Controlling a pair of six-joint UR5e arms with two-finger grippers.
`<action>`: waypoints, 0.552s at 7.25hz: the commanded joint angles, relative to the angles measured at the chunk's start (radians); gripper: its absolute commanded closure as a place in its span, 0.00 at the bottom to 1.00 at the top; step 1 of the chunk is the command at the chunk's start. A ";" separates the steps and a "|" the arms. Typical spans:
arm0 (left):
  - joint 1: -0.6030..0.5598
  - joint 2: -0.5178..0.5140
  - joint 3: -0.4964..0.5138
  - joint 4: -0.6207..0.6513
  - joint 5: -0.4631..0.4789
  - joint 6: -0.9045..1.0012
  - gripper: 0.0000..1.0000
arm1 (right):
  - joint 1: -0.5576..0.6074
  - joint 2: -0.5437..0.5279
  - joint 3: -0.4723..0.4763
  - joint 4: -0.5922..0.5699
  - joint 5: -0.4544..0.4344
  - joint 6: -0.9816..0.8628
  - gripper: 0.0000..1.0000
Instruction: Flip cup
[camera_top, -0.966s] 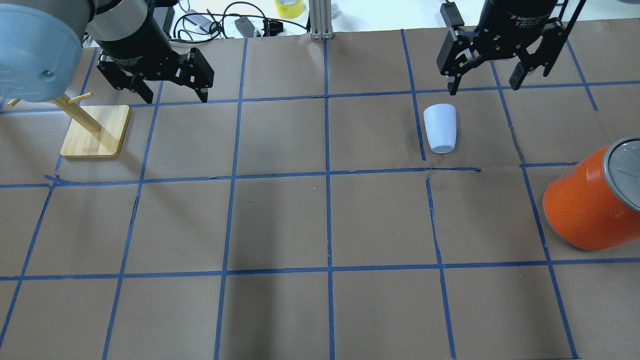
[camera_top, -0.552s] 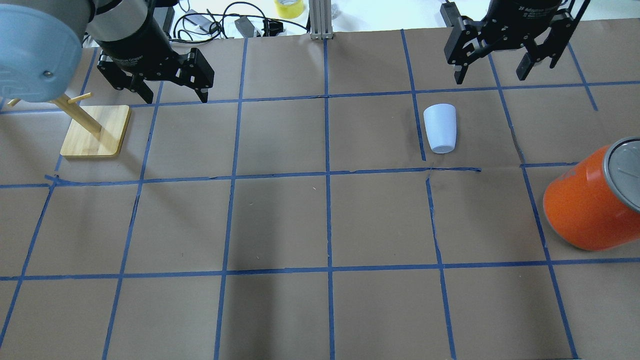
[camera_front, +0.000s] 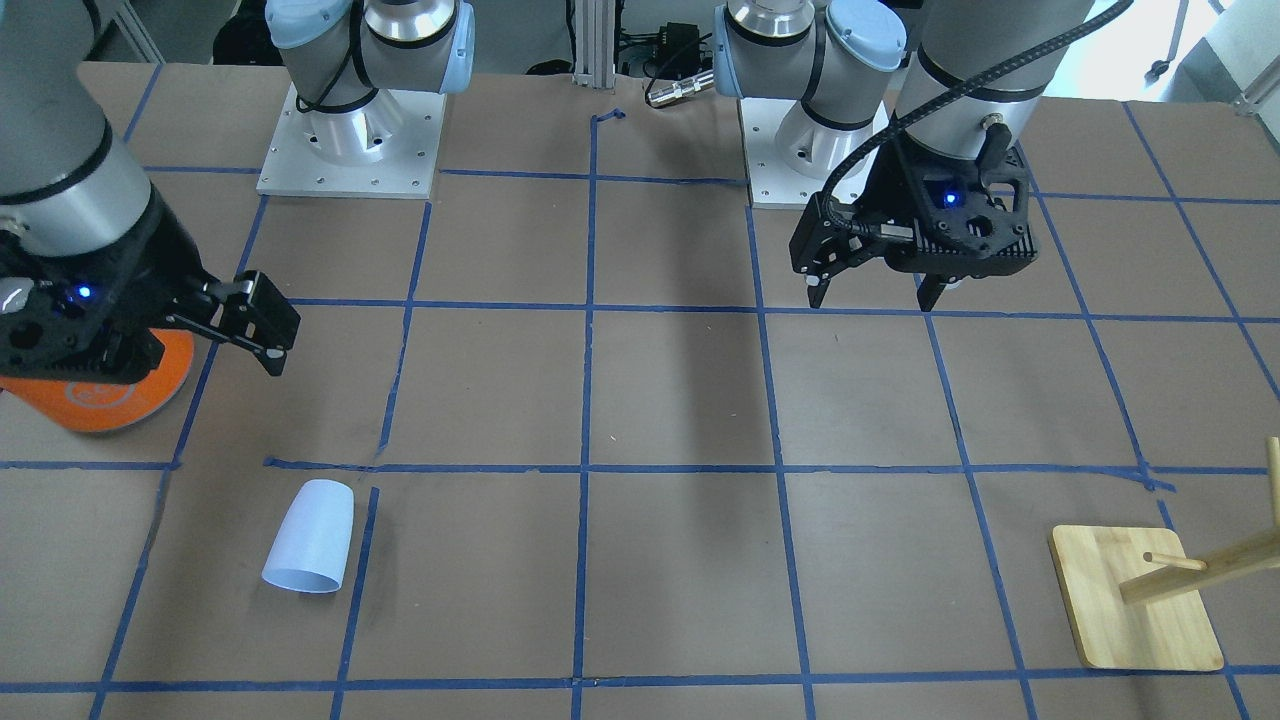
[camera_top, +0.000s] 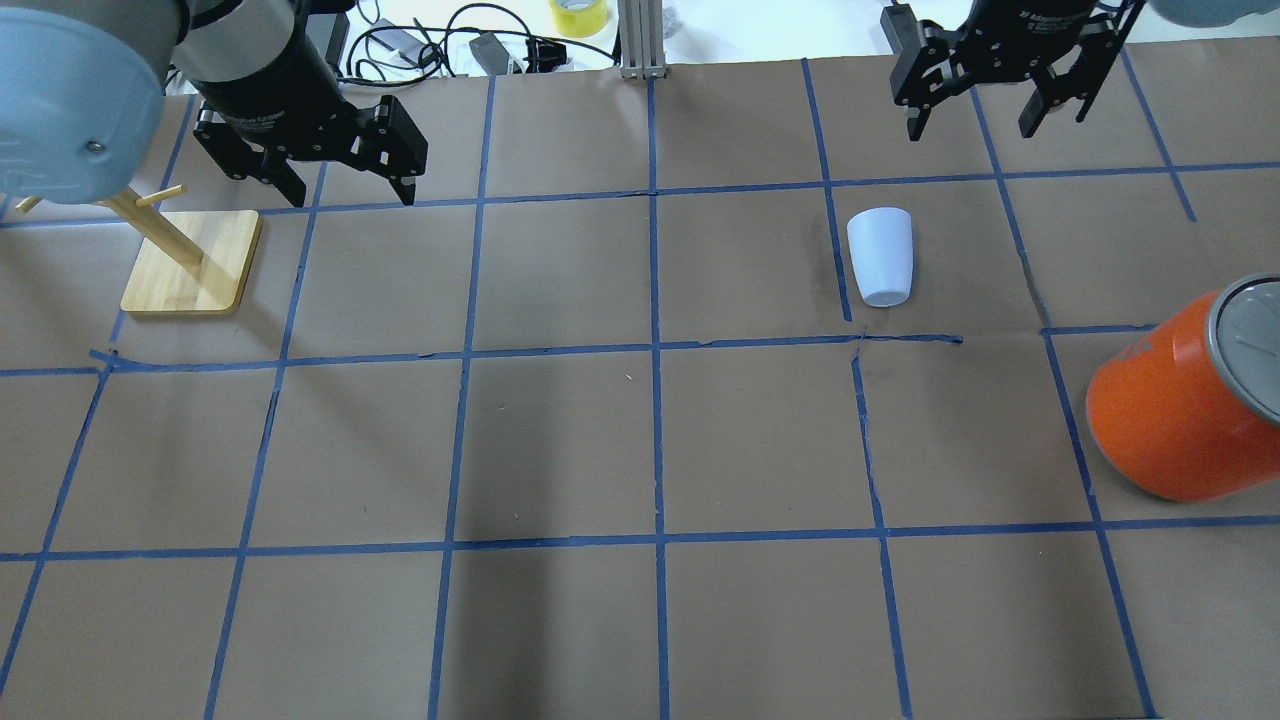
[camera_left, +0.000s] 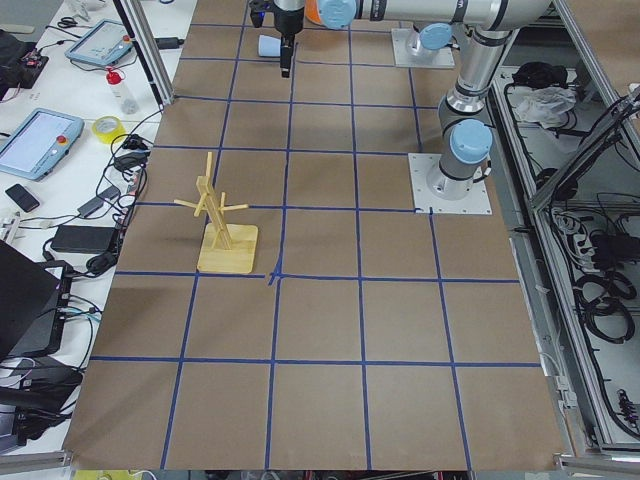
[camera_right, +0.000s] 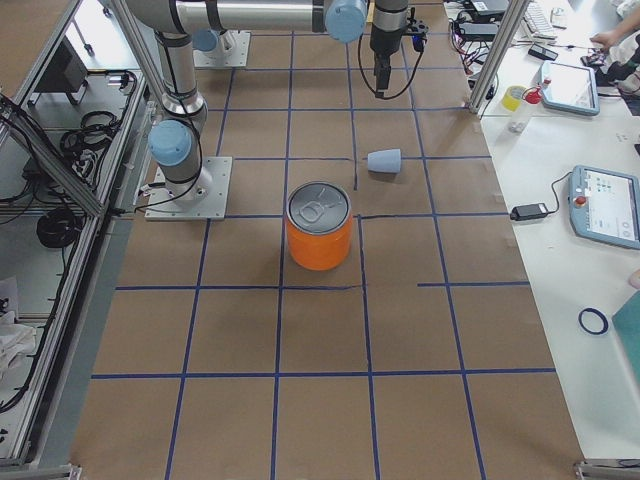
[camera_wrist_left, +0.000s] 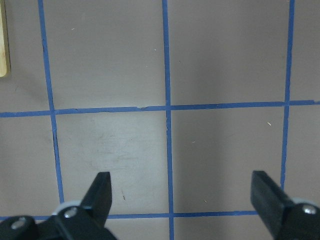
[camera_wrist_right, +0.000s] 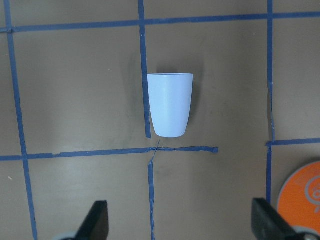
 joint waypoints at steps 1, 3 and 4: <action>0.000 0.000 0.000 0.000 0.000 0.000 0.00 | -0.005 0.144 0.004 -0.163 -0.015 0.001 0.00; 0.000 0.000 0.000 0.000 0.000 0.000 0.00 | -0.005 0.207 0.082 -0.289 -0.004 0.018 0.00; 0.000 0.000 0.000 0.000 0.000 0.000 0.00 | -0.005 0.234 0.143 -0.434 -0.007 0.001 0.00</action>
